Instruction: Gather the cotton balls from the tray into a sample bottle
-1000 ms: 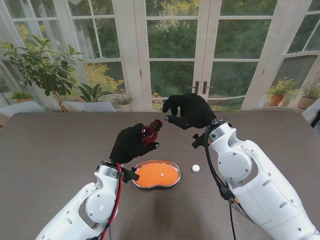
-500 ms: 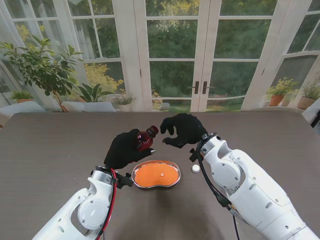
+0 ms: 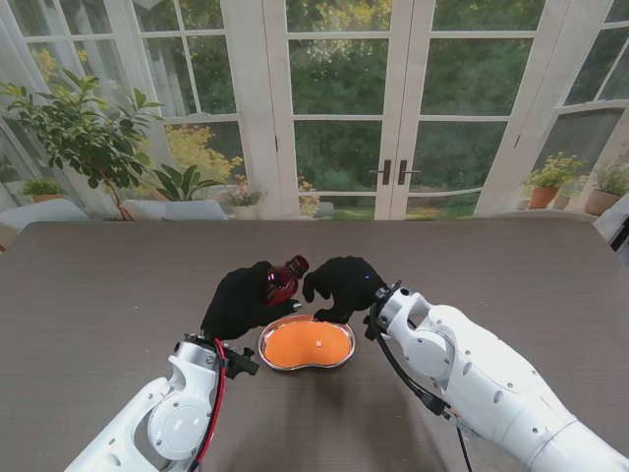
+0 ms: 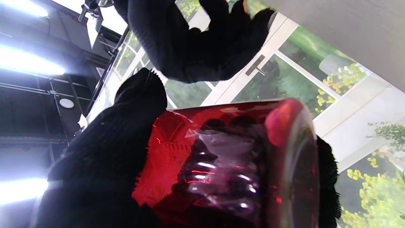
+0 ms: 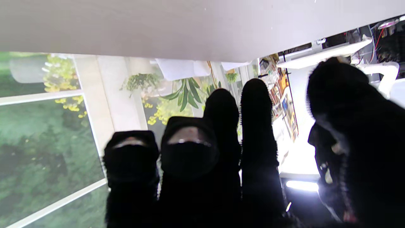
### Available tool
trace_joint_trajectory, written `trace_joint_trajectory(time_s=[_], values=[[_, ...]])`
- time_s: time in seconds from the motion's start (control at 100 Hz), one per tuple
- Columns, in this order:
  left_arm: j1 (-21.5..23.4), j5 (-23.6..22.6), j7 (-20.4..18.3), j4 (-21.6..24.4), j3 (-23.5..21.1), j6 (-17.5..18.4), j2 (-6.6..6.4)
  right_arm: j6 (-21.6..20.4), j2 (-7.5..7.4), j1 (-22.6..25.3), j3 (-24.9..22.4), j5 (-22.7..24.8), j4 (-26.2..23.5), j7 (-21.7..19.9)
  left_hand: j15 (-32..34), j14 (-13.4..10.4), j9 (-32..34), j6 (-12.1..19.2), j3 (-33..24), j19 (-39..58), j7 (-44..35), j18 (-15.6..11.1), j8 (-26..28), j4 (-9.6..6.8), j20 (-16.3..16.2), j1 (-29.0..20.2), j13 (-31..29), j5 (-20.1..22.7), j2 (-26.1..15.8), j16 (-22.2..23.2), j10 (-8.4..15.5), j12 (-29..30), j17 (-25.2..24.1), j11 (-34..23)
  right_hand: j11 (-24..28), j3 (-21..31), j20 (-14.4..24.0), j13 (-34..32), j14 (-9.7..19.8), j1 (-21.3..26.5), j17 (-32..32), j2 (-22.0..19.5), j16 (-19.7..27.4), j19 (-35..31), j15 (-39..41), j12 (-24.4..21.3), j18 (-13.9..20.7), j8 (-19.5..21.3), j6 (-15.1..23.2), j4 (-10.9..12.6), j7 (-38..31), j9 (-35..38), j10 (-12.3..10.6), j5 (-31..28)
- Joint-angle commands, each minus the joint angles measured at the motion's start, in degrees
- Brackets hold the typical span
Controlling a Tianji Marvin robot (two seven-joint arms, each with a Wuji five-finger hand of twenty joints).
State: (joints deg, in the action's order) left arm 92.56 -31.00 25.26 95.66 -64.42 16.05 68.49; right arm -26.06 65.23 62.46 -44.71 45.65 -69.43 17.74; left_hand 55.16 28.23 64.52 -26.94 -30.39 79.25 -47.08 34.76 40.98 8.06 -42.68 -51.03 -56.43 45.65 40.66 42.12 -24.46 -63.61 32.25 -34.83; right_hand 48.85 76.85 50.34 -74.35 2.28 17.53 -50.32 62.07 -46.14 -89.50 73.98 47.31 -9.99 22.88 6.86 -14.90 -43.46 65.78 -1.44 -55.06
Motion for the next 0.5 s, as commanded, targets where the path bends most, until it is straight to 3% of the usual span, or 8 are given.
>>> trace_joint_trajectory(time_s=[0.0,0.26,0.49], values=[[0.26,0.01,-1.1,0.6,-0.13,-0.01,0.01,-0.61,0.39,-0.1,0.21,0.14,0.62,-1.21,4.33,2.54,2.97,11.02,-16.7,3.12,-10.06,-2.06,0.9,-1.07,-1.1,-15.44,-1.98,7.7,-17.89,0.97,2.02,-1.04,-0.27,-0.44,1.86,3.17,-0.58,-1.32,2.07,0.77,-0.8,3.48,-0.74,-0.81,1.9,1.03,0.32,-1.12,1.17,-1.97,-1.45,1.15,-1.51,-2.13],[0.62,-0.11,-1.44,1.05,-0.34,-0.27,-0.11,-1.49,0.83,-2.93,5.1,1.25,5.84,1.19,4.39,2.44,2.9,11.03,-16.72,3.2,-10.11,-2.27,0.91,-1.09,-1.09,-15.42,-2.03,7.65,-17.89,0.97,2.04,-1.09,-0.18,-0.5,2.73,3.49,-0.56,-1.36,2.41,0.29,-1.6,4.83,-1.38,-1.24,3.45,1.81,0.26,-1.97,1.48,-2.44,-1.71,2.11,-1.8,-3.26],[0.69,-0.32,-1.39,1.08,-0.39,-0.19,-0.14,-1.54,2.15,-6.39,11.19,2.22,11.69,6.0,4.41,2.36,2.92,11.05,-16.72,3.24,-10.15,-2.26,0.91,-1.08,-1.07,-15.39,-2.08,7.69,-17.83,0.95,2.11,-1.08,-0.09,-0.53,3.0,3.63,-0.75,-1.33,2.44,0.45,-2.58,7.32,-1.94,-1.87,5.06,2.26,0.01,-4.28,2.41,-6.25,-3.52,3.62,-1.88,-5.26]])
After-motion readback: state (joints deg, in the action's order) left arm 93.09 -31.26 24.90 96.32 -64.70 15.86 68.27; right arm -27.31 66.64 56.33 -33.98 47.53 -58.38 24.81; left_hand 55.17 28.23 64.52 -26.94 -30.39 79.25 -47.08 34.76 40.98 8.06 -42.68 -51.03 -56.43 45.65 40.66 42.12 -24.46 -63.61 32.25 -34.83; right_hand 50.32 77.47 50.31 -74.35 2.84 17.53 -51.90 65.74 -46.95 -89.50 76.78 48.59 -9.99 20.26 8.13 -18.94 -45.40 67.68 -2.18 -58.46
